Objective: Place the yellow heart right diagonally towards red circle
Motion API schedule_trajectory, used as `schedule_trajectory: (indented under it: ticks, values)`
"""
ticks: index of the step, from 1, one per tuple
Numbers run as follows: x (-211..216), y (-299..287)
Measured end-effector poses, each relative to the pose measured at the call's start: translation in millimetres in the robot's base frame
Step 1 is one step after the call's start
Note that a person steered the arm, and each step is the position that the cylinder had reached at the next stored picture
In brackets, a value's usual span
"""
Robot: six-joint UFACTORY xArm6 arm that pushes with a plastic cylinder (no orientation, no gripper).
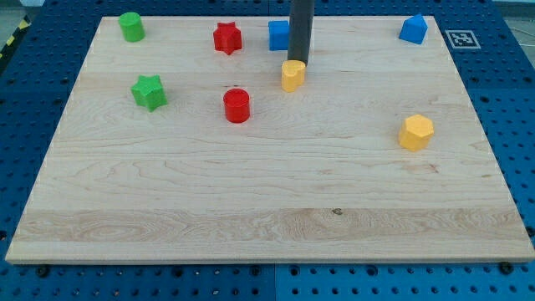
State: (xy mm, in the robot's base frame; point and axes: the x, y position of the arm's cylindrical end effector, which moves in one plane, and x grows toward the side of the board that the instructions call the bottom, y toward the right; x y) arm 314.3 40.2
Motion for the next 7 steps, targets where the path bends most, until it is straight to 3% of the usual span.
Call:
schedule_trajectory:
  ticks: [2, 3, 4, 7]
  values:
    - [9, 41]
    - [45, 51]
    - [45, 27]
    - [-4, 3]
